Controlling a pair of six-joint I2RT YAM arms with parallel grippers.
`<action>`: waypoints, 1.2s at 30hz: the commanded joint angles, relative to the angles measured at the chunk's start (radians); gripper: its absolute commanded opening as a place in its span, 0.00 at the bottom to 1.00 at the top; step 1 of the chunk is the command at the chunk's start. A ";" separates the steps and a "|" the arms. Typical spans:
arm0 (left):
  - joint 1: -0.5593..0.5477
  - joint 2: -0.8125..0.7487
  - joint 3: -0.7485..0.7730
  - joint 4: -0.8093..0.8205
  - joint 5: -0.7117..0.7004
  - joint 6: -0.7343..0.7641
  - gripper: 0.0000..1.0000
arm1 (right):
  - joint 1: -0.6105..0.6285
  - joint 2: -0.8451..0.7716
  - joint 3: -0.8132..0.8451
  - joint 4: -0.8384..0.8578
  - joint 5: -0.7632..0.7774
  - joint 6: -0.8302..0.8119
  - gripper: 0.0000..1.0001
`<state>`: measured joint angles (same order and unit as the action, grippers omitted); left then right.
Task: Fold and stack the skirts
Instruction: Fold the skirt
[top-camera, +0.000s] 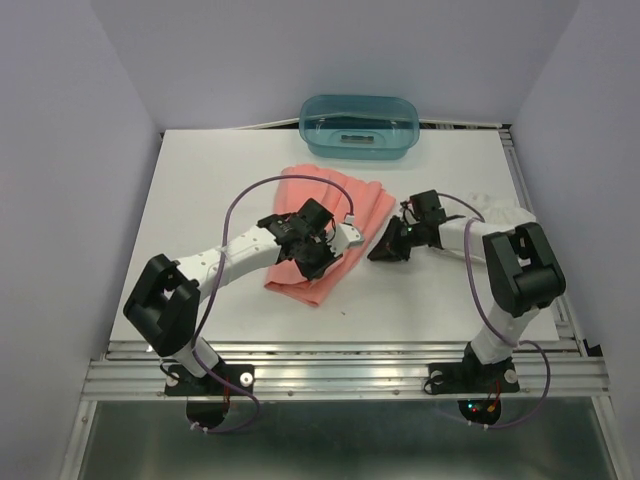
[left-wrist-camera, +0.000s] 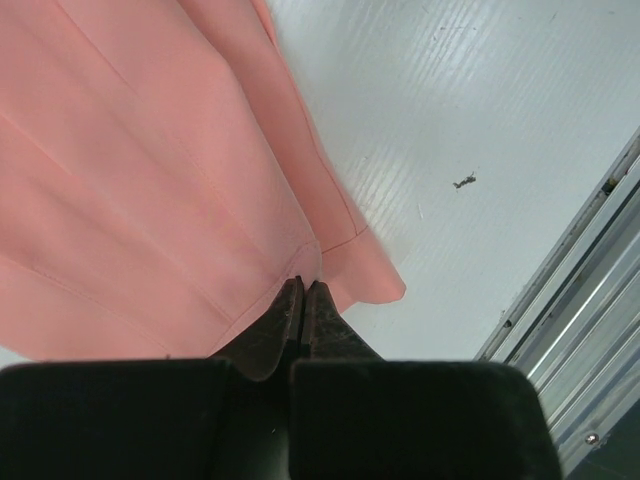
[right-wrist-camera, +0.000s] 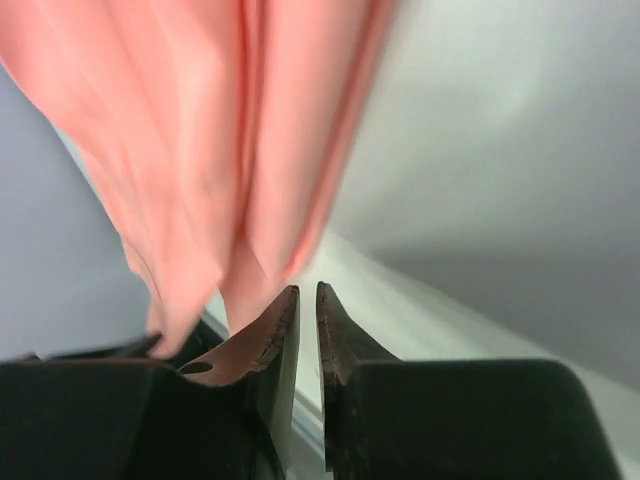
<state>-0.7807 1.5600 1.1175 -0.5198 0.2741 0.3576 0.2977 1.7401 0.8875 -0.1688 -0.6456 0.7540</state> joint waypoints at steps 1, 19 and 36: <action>0.000 -0.041 0.022 -0.028 0.034 0.007 0.00 | -0.066 0.080 0.154 0.103 0.104 0.002 0.15; 0.004 -0.066 0.057 -0.063 0.054 0.009 0.00 | -0.111 0.381 0.446 0.157 0.297 -0.022 0.07; 0.024 -0.072 0.065 -0.078 0.024 0.015 0.00 | -0.121 0.280 0.452 0.187 0.262 -0.019 0.21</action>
<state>-0.7635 1.4998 1.1488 -0.5774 0.2874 0.3611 0.1894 2.1002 1.3140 0.0242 -0.3923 0.7616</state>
